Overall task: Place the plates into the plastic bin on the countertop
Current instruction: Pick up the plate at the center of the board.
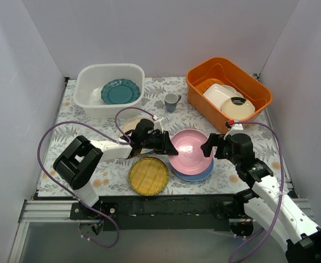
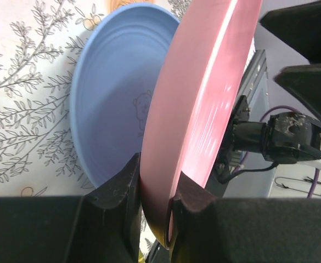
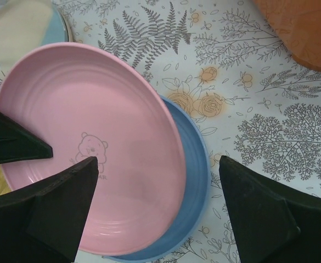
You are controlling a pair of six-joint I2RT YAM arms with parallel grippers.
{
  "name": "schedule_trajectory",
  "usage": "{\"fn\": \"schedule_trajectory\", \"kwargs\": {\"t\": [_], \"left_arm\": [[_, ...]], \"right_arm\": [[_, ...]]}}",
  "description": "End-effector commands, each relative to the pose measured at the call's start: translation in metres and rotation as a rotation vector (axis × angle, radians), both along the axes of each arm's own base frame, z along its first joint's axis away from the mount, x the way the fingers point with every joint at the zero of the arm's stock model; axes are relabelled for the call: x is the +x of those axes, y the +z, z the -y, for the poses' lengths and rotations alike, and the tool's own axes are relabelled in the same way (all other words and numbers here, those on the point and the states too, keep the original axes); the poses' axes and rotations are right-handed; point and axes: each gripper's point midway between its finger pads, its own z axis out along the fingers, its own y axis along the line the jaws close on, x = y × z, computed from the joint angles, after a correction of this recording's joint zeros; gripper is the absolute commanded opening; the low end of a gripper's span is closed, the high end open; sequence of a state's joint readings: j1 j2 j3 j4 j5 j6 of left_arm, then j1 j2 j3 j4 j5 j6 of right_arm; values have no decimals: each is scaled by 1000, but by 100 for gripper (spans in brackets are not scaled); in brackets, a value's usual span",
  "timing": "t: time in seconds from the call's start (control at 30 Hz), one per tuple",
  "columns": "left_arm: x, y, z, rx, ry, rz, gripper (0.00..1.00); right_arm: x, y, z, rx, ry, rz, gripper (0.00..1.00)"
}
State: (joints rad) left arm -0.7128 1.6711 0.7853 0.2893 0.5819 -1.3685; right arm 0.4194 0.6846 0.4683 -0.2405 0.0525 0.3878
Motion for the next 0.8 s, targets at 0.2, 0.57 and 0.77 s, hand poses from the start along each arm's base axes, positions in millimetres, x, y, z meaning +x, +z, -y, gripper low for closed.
{"fn": "schedule_trajectory", "kwargs": {"t": [0.2,0.57,0.77], "left_arm": [[36,38,3,51,87,140,0],[95,79,-16,44,223,211,0],[134,105,-46,18,305,223,0]], "right_arm": [[-3,30,-4,57,31,126,98],[-6,29,-5,50,55,124,98],[-10,23,-13,82,85,105,98]]}}
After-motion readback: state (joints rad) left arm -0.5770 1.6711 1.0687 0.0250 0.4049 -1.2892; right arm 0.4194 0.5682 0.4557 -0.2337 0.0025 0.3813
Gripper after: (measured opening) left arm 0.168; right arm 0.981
